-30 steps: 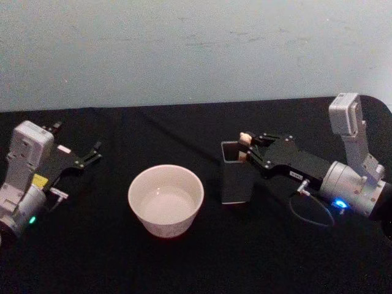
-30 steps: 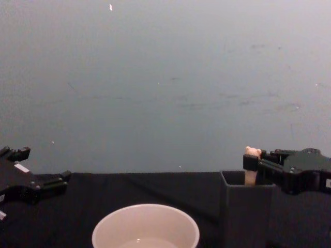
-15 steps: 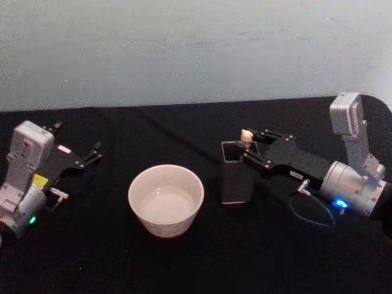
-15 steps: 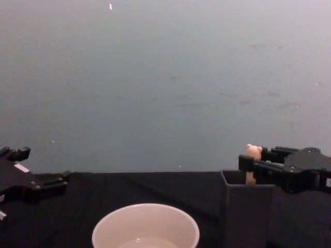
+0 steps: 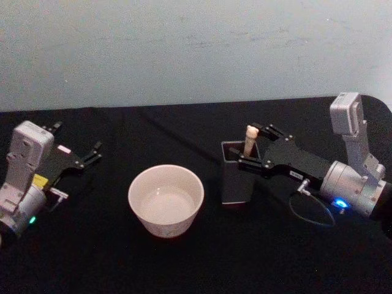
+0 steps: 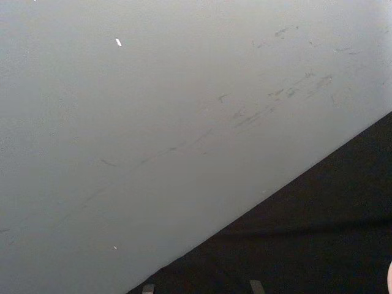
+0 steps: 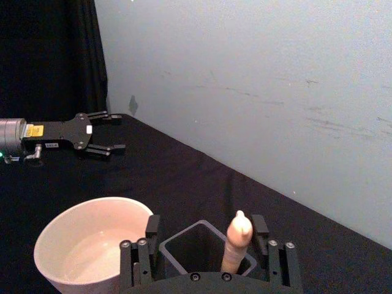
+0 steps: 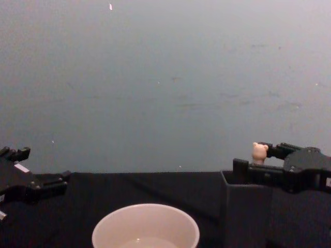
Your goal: Pick up the stirring spoon with one hand, stir inside the cup, then place it back in its original position.
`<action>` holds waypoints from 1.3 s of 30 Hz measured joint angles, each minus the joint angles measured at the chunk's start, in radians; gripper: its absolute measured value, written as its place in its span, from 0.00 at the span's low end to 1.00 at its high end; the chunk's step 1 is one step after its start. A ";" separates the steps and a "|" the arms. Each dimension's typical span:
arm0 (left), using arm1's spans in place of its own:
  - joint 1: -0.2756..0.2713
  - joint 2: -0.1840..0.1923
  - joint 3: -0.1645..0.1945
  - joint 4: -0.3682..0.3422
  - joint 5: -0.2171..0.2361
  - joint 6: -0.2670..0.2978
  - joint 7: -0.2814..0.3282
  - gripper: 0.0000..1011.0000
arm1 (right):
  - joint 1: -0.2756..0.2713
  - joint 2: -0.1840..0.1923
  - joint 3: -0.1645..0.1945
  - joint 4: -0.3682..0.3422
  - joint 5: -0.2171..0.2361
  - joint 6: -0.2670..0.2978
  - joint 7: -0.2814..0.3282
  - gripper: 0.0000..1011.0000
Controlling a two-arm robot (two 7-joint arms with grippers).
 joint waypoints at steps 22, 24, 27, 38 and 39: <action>0.000 0.000 0.000 0.000 0.000 0.000 0.000 0.99 | -0.016 -0.036 0.104 -0.082 -0.024 -0.114 -0.114 0.99; 0.000 0.000 0.000 0.000 0.000 0.000 0.000 0.99 | -0.022 -0.044 0.120 -0.088 -0.038 -0.117 -0.150 0.99; 0.000 0.000 0.000 0.000 0.000 0.000 0.000 0.99 | -0.036 -0.063 0.144 -0.090 -0.086 -0.103 -0.244 0.99; 0.000 0.000 0.000 0.000 0.000 0.000 0.000 0.99 | -0.054 -0.115 0.146 -0.004 -0.193 0.020 -0.392 0.99; 0.000 0.000 0.000 0.000 0.000 0.000 0.000 0.99 | -0.055 -0.120 0.143 0.009 -0.202 0.029 -0.394 0.99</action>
